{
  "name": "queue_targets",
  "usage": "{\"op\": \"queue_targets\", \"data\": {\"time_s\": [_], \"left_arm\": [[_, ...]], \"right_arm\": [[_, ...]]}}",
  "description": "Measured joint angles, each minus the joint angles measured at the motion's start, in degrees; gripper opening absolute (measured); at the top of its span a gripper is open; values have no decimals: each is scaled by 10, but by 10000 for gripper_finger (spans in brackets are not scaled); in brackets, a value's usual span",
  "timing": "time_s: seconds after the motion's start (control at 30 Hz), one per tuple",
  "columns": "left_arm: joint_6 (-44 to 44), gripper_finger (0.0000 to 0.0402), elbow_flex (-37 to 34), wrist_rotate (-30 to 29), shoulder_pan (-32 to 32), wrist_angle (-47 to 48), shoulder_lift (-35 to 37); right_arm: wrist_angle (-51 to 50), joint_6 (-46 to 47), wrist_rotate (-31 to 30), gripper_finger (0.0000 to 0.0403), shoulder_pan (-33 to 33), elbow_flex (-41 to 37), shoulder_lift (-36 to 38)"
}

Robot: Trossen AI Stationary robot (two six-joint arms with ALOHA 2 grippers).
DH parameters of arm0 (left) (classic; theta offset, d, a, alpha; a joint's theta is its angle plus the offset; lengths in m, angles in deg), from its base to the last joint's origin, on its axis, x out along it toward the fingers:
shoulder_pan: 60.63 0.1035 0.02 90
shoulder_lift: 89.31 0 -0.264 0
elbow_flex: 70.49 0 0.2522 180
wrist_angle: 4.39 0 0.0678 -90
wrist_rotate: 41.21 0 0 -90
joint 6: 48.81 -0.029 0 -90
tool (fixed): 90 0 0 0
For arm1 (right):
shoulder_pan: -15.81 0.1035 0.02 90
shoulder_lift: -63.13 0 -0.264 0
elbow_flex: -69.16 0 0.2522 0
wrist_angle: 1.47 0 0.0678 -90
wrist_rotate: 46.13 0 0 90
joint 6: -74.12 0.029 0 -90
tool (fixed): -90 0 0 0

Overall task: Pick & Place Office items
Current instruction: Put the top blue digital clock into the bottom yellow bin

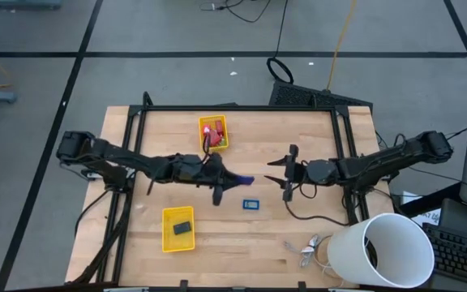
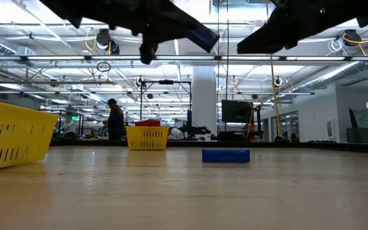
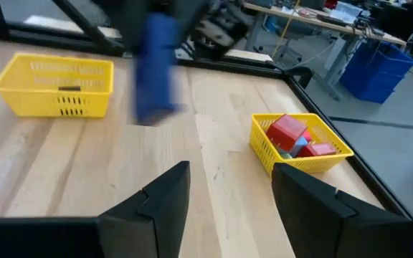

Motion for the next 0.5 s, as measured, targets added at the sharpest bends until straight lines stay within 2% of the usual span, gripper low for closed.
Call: {"op": "queue_targets", "data": {"time_s": [0.2,0.33,0.5], "left_arm": [[33,60,0,59,-52,147,52],[52,61,0,50,-106,263,76],[58,60,0,10,-182,325,81]], "right_arm": [[-12,6,0,186,0,0,9],[-11,6,0,183,0,0,8],[-10,6,0,185,0,0,7]]}}
